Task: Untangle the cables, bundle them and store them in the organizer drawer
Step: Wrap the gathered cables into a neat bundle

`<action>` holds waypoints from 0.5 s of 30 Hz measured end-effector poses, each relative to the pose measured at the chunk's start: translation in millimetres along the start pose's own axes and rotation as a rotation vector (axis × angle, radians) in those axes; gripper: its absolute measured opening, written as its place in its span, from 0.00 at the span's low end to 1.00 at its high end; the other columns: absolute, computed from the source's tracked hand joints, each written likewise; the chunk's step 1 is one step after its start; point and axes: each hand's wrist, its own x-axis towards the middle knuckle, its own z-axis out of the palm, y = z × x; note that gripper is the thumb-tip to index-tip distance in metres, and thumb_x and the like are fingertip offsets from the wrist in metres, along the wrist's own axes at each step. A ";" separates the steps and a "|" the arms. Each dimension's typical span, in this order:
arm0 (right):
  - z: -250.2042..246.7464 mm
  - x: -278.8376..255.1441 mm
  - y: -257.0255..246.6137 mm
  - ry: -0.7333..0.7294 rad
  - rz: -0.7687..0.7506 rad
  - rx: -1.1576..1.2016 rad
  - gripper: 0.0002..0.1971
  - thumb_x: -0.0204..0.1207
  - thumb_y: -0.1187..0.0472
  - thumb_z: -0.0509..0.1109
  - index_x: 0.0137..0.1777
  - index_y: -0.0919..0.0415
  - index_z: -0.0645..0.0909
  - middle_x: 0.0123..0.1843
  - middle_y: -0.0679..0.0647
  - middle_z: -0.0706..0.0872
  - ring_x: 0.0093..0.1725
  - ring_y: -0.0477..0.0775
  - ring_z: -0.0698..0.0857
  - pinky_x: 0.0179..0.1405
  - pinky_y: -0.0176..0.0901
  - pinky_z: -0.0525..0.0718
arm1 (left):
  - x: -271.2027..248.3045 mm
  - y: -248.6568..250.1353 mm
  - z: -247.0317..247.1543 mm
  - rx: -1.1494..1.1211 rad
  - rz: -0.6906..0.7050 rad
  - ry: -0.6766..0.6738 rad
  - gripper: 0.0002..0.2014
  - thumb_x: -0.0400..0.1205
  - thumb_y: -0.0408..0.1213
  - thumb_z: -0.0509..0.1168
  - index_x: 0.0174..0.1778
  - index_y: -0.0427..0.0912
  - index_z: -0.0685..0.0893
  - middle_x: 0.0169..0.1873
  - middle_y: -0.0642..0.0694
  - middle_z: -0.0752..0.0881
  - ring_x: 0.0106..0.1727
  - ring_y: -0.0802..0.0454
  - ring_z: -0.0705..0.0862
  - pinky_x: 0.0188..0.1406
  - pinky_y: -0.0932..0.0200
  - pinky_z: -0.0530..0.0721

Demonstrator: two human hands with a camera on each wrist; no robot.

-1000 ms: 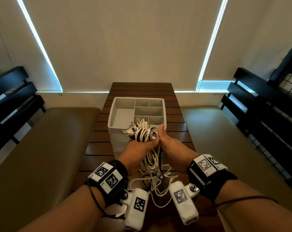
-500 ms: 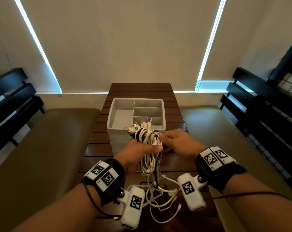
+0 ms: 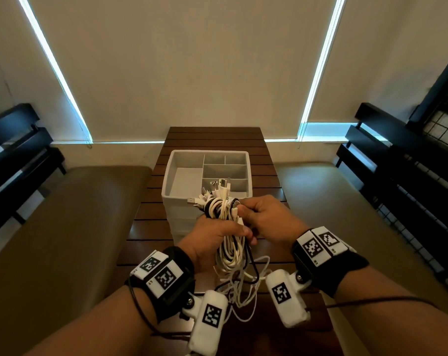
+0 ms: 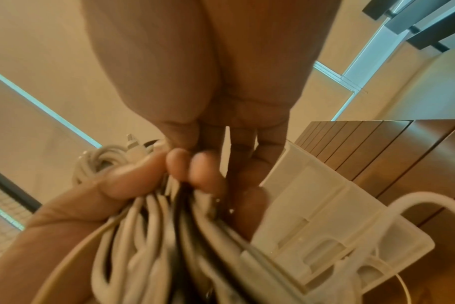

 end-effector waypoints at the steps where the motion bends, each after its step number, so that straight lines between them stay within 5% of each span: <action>1: 0.1 0.2 -1.7 -0.016 0.003 0.020 0.13 0.85 0.60 0.60 0.45 0.68 0.81 0.32 0.64 0.82 0.26 0.54 0.82 0.25 0.39 0.84 | 0.1 0.2 -0.6 -0.016 -0.009 0.004 0.11 0.66 0.23 0.68 0.44 0.27 0.84 0.34 0.31 0.84 0.37 0.37 0.86 0.44 0.45 0.88; 4: 0.5 0.3 -3.5 -0.065 0.030 0.045 0.15 0.86 0.58 0.58 0.51 0.70 0.81 0.39 0.65 0.85 0.35 0.59 0.86 0.40 0.50 0.88 | 0.5 0.4 -3.9 -0.026 -0.025 0.027 0.06 0.70 0.22 0.70 0.41 0.31 0.84 0.29 0.37 0.83 0.30 0.44 0.85 0.31 0.54 0.86; 6: 3.9 1.2 0.7 -0.089 0.069 0.162 0.22 0.84 0.50 0.58 0.59 0.73 0.78 0.39 0.62 0.83 0.35 0.56 0.84 0.41 0.50 0.86 | 0.7 2.0 -3.9 -0.037 -0.024 0.052 0.02 0.73 0.25 0.69 0.35 0.34 0.85 0.26 0.39 0.82 0.27 0.47 0.84 0.29 0.55 0.86; 10: 12.6 -2.9 18.6 -0.183 0.144 0.414 0.35 0.72 0.33 0.67 0.75 0.49 0.70 0.44 0.56 0.84 0.41 0.53 0.82 0.45 0.53 0.83 | 5.2 6.6 -4.8 -0.122 -0.051 0.095 0.07 0.72 0.36 0.73 0.35 0.35 0.86 0.28 0.38 0.81 0.30 0.44 0.81 0.35 0.52 0.84; 13: 21.3 -8.3 23.5 -0.299 0.044 0.241 0.35 0.70 0.48 0.76 0.76 0.52 0.68 0.63 0.58 0.86 0.62 0.56 0.86 0.64 0.52 0.83 | 10.2 5.4 -8.4 -0.126 -0.084 0.120 0.14 0.67 0.38 0.77 0.35 0.33 0.81 0.31 0.36 0.78 0.30 0.44 0.80 0.33 0.55 0.83; 15: 26.5 -8.8 20.8 -0.338 0.023 0.246 0.28 0.72 0.60 0.75 0.72 0.60 0.73 0.64 0.63 0.85 0.64 0.60 0.85 0.66 0.53 0.82 | 11.9 1.8 -9.0 -0.130 -0.078 0.101 0.20 0.65 0.40 0.79 0.41 0.30 0.80 0.37 0.32 0.78 0.34 0.41 0.81 0.35 0.53 0.85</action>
